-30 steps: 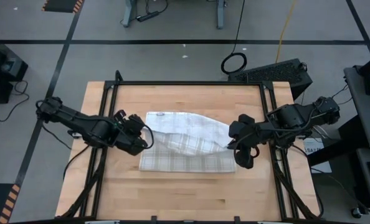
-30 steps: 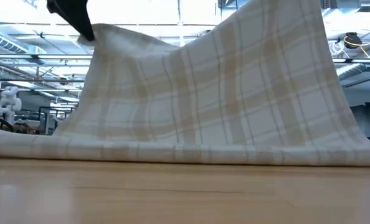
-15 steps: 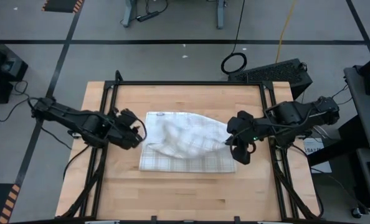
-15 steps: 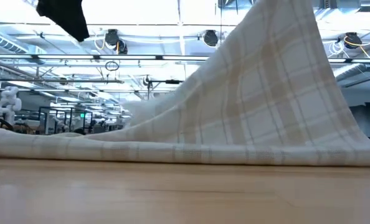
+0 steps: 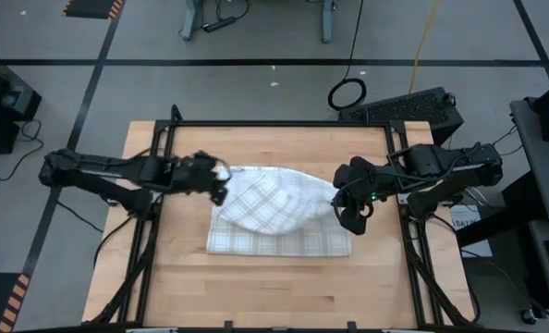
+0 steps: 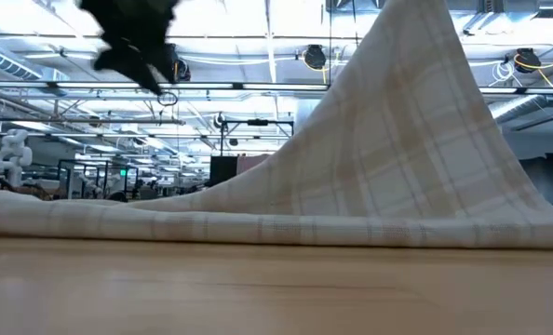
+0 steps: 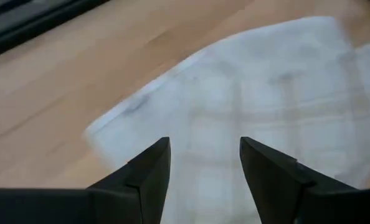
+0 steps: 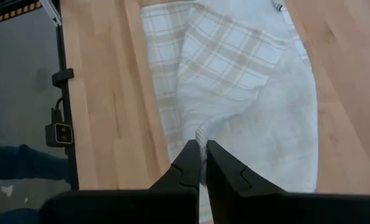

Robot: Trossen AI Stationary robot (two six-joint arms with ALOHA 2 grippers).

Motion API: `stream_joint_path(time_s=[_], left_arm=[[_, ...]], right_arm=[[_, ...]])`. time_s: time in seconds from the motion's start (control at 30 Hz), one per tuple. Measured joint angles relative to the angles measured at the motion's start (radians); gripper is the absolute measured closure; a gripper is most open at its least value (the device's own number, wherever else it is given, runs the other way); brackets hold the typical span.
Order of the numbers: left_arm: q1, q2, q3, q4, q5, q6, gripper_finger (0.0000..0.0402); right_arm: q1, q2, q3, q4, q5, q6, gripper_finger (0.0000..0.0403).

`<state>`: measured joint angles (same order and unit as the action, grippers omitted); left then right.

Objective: Roll towel
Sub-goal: Roll the towel

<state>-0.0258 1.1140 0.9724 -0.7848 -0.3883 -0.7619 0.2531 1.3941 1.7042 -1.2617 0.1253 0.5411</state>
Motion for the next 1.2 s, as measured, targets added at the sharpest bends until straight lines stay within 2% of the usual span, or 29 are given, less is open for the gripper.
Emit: stream_joint_path(time_s=[0.07,0.2,0.3,0.37,0.6,1.2], left_arm=[[0.090,0.046,-0.023,0.132,0.097,0.102,0.0203],[0.294,0.196,-0.032,0.237,0.395,0.240,0.0203],[0.401,0.318,-0.032,0.297,0.590,0.274,0.0203],[0.444,0.390,-0.017,0.315,0.658,0.271,0.0203],[0.479,0.556,0.056,0.346,0.682,0.257,0.0203],[0.444,0.689,0.078,0.385,0.690,0.279,0.0203]], right_arm=[[0.000,0.000,0.000,0.001,0.000,-0.005,0.0401],[0.000,0.000,0.000,0.001,0.000,-0.006,0.0401],[0.000,0.000,0.000,0.001,0.000,-0.005,0.0401],[0.000,0.000,0.000,0.001,0.000,-0.005,0.0401],[0.000,0.000,0.000,0.001,0.004,-0.004,0.0401],[-0.001,0.001,0.000,0.000,0.008,-0.005,0.0401]])
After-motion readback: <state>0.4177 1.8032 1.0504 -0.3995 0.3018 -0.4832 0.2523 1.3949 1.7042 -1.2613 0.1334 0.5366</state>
